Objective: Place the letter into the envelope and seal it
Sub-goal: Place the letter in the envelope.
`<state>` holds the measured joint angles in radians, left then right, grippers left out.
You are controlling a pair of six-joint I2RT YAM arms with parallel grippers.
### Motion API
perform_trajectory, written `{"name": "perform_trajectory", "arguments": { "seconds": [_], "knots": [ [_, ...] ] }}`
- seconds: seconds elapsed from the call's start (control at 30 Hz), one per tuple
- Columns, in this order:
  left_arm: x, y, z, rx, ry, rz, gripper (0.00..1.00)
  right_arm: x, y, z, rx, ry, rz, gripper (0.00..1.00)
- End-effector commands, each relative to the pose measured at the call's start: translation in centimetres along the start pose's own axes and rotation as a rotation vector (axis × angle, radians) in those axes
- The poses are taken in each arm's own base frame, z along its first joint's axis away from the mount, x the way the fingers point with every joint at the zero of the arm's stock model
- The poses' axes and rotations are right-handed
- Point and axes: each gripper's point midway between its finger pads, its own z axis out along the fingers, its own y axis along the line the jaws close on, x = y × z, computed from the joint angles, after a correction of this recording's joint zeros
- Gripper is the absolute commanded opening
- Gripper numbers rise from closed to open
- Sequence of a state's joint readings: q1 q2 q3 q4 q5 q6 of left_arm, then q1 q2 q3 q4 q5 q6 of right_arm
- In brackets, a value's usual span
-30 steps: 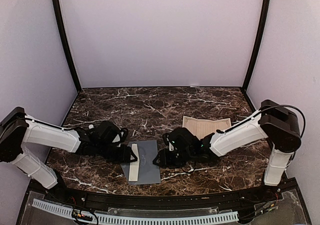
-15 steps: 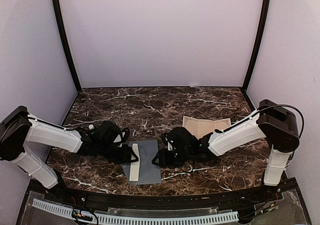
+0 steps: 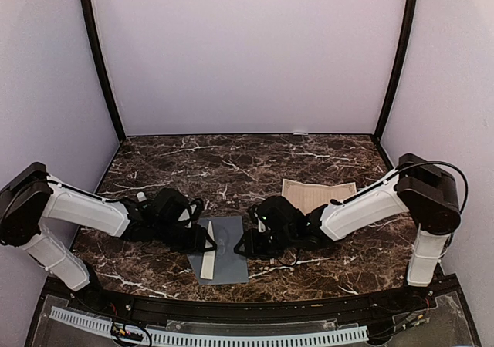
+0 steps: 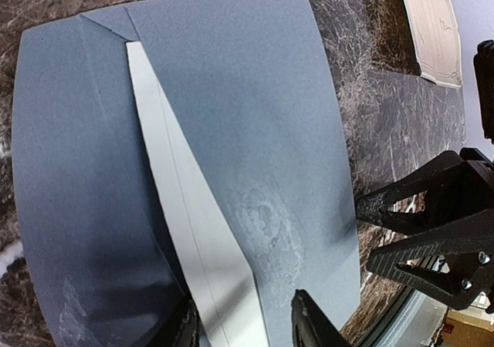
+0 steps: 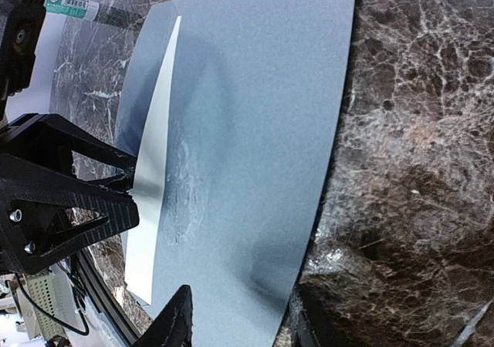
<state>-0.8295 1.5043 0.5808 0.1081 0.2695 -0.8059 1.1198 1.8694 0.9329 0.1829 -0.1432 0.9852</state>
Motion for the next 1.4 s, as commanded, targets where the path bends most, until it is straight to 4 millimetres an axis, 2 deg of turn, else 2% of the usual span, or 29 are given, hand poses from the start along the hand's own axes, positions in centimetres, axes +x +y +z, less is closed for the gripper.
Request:
{"name": "perform_trajectory", "arguments": {
  "seconds": [0.0,0.27,0.43,0.6,0.87,1.07,1.37],
  "knots": [
    [1.3,0.3,0.6,-0.011,0.048,-0.01,0.4,0.1,1.5,0.6,-0.042,0.008,-0.019,0.39],
    [1.3,-0.4,1.0,-0.007,0.06,-0.006,0.39,0.2,1.4,0.7,-0.04,0.01,-0.018,0.39],
    [0.5,0.0,0.4,-0.062,0.028,0.018,0.4,0.1,1.2,0.3,-0.031,0.0,-0.015,0.39],
    [0.4,0.5,-1.0,-0.112,0.012,0.02,0.52,0.0,1.1,-0.4,-0.018,-0.009,-0.017,0.43],
    [1.5,0.0,-2.5,-0.061,0.016,-0.023,0.59,0.3,1.1,-2.0,-0.017,-0.013,-0.01,0.47],
    [2.8,-0.4,-3.0,-0.024,0.033,-0.042,0.58,1.8,1.3,-3.0,-0.022,0.017,-0.024,0.46],
    [4.4,0.0,-2.9,-0.008,0.047,-0.061,0.57,3.8,2.0,-2.7,-0.032,0.05,-0.016,0.43]
  ]
}}
